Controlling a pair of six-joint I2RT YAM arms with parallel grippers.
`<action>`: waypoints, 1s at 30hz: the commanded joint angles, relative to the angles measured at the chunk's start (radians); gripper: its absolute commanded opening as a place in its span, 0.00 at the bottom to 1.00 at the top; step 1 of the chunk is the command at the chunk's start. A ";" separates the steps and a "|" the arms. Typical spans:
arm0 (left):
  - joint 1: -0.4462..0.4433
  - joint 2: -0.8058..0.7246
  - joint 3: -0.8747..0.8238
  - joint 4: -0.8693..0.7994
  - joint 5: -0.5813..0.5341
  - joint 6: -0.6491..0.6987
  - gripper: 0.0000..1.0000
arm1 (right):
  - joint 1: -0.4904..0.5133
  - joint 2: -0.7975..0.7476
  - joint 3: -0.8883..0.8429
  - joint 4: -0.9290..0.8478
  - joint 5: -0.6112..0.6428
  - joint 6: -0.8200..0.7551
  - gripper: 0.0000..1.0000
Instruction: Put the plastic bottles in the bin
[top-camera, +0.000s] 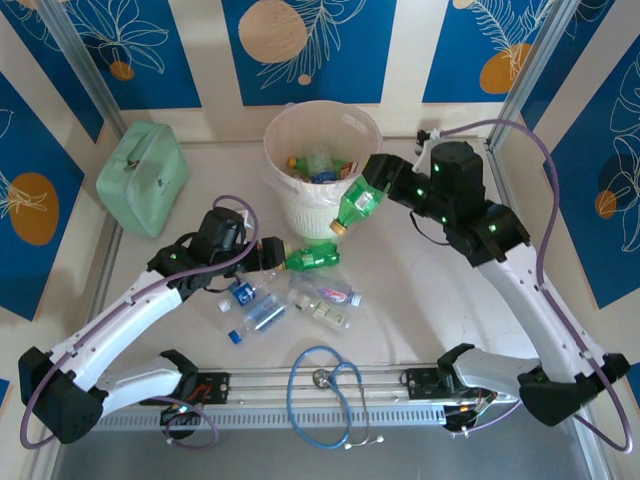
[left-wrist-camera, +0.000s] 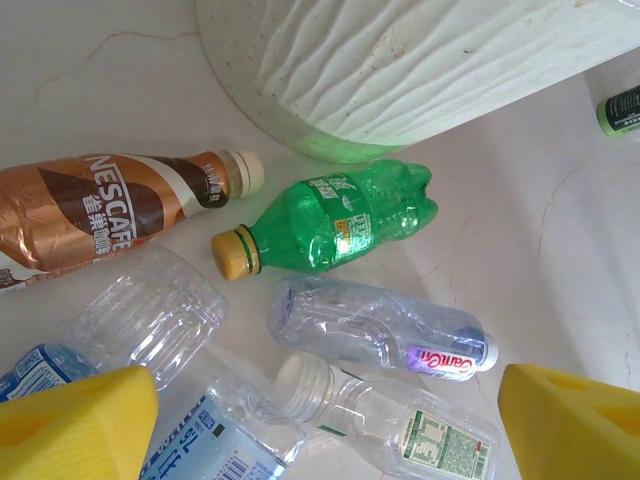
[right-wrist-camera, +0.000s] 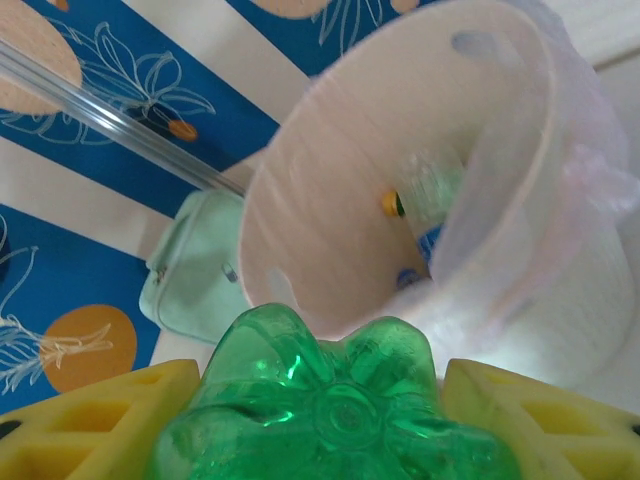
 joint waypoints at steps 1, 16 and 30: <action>0.005 -0.023 -0.012 -0.024 0.014 0.001 0.88 | -0.009 0.088 0.113 0.043 0.031 -0.045 0.59; 0.005 -0.022 -0.012 -0.030 0.006 0.009 0.88 | -0.088 0.432 0.456 0.020 -0.013 -0.025 0.65; 0.005 -0.020 -0.005 -0.020 0.008 0.007 0.88 | -0.085 0.450 0.501 -0.056 -0.019 -0.067 0.81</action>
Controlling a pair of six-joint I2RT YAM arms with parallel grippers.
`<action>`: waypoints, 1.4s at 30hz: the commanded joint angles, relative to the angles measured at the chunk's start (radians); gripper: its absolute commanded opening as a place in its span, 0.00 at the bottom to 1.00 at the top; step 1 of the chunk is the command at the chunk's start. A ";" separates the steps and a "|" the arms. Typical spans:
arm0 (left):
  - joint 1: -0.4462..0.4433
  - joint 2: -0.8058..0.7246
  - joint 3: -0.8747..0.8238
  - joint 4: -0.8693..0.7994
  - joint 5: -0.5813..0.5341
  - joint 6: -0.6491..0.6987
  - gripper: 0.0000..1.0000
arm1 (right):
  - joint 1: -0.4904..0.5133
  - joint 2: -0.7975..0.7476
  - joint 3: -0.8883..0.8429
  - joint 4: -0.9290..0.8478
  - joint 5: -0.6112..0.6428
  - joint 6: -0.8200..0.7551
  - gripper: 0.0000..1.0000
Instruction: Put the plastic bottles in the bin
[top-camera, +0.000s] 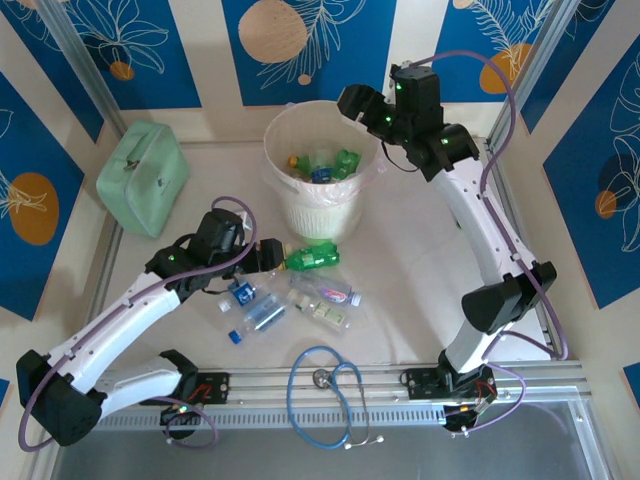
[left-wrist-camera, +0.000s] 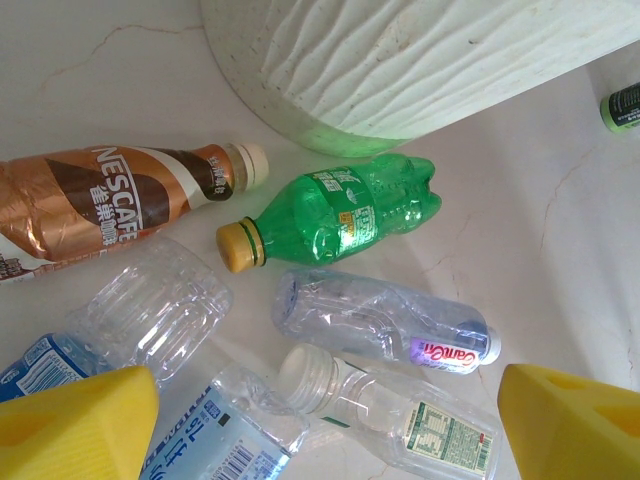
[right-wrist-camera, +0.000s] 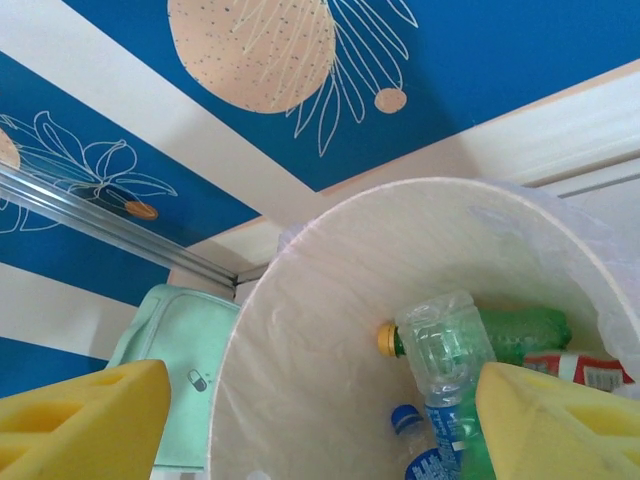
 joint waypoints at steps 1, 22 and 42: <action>0.005 -0.010 0.001 -0.004 0.007 0.006 0.88 | 0.013 -0.087 -0.062 0.002 -0.016 -0.035 0.80; 0.006 -0.044 -0.042 0.041 -0.036 -0.054 0.88 | 0.444 -0.691 -1.059 -0.043 -0.057 -0.169 0.85; 0.008 -0.040 -0.069 0.029 -0.046 -0.084 0.87 | 0.571 -0.311 -1.013 -0.153 -0.059 -0.199 0.82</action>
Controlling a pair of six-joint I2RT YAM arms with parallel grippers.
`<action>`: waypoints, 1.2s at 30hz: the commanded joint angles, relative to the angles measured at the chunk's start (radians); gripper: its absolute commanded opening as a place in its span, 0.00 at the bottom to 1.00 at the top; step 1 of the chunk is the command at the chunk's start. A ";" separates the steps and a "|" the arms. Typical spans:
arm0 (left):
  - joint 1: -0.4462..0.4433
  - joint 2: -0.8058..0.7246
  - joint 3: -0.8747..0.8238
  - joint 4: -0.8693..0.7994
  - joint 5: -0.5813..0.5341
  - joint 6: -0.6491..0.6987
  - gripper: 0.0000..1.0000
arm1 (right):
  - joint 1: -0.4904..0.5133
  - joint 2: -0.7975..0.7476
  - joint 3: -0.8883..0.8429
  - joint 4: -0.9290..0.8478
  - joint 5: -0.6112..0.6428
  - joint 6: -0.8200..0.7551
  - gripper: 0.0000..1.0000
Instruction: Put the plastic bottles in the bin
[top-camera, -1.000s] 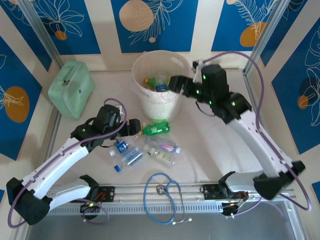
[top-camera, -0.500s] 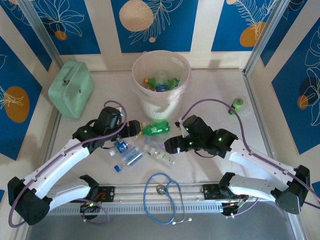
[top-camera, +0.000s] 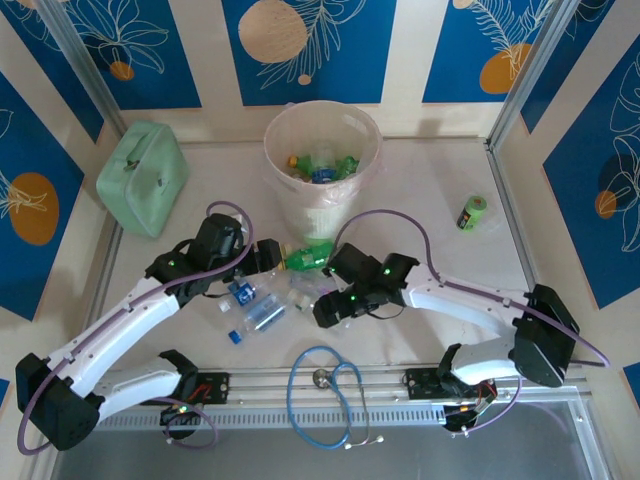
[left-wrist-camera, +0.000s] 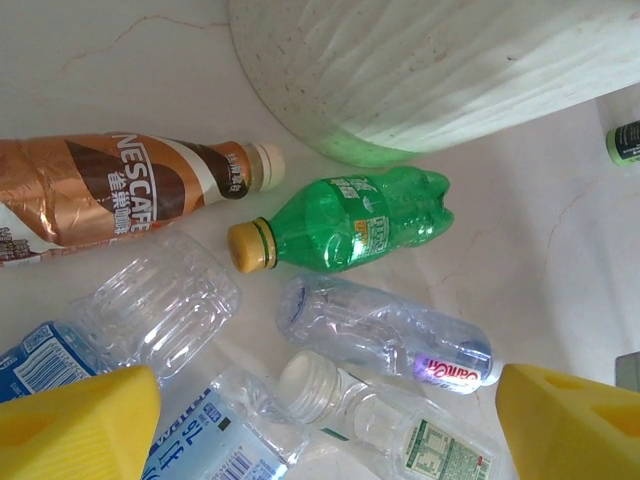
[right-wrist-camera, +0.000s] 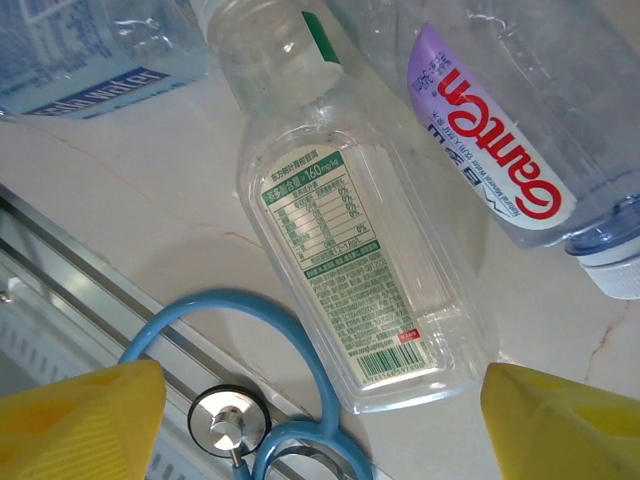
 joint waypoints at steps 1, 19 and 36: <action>0.008 -0.012 -0.016 -0.011 -0.013 -0.007 0.87 | 0.018 0.041 0.051 -0.057 0.058 -0.013 0.82; 0.018 -0.015 -0.027 -0.007 0.001 0.003 0.87 | 0.104 0.309 0.188 -0.159 0.175 -0.047 0.79; 0.024 -0.021 -0.038 -0.004 0.003 -0.004 0.86 | 0.121 0.388 0.197 -0.164 0.210 -0.041 0.71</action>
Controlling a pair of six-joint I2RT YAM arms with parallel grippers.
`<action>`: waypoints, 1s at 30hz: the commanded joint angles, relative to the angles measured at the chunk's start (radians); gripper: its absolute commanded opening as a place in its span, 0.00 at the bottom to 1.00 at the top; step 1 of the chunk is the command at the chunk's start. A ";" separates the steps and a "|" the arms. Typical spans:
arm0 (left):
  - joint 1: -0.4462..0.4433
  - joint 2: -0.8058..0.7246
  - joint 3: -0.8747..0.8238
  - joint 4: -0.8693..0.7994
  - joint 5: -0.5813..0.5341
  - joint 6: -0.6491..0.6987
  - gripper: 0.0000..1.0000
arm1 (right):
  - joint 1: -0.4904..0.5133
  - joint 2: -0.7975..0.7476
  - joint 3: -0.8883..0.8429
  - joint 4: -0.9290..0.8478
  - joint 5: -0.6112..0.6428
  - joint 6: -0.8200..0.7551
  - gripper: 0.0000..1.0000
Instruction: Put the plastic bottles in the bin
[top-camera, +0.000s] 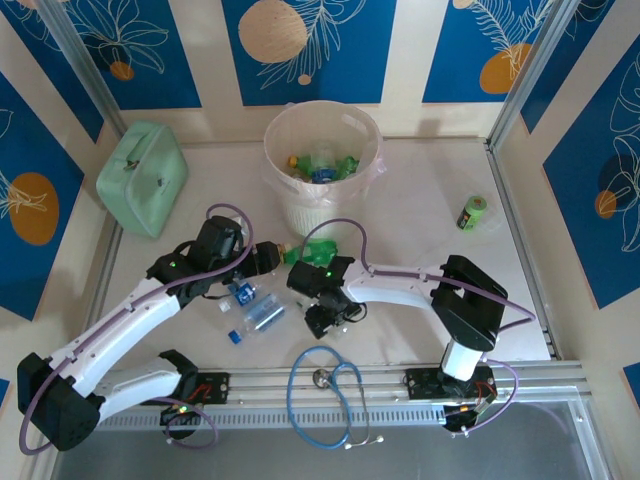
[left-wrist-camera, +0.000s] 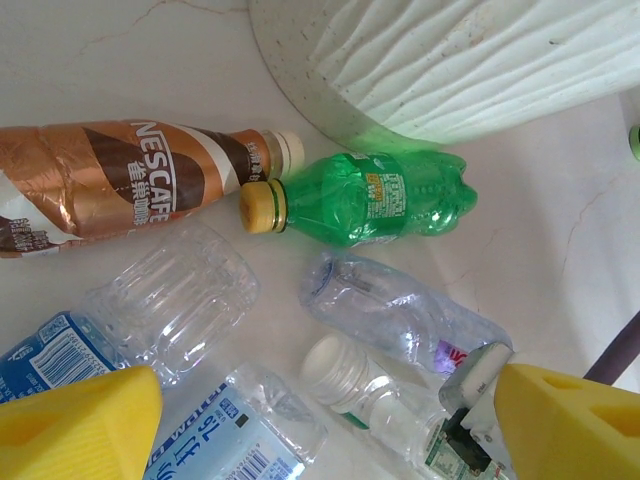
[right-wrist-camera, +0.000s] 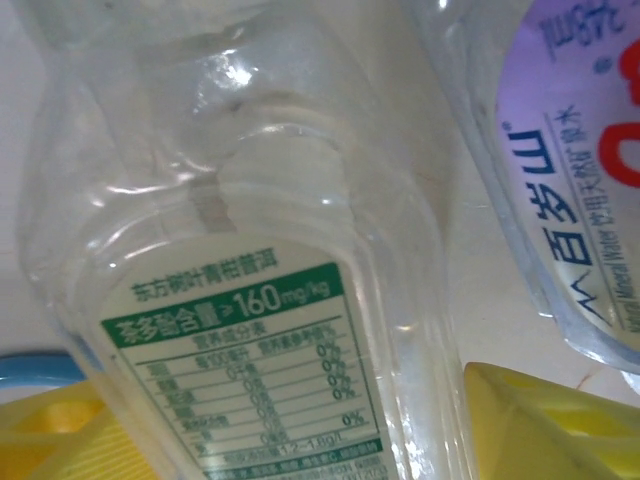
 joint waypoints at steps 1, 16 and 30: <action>0.013 -0.020 -0.012 -0.004 0.004 -0.003 0.86 | 0.007 0.009 0.016 -0.025 0.017 0.002 0.70; 0.013 -0.030 -0.018 -0.009 -0.005 -0.002 0.86 | 0.073 -0.093 0.007 -0.066 0.073 0.032 0.55; 0.052 -0.049 0.000 -0.071 -0.135 -0.042 0.88 | 0.173 -0.345 0.137 -0.184 0.181 0.073 0.52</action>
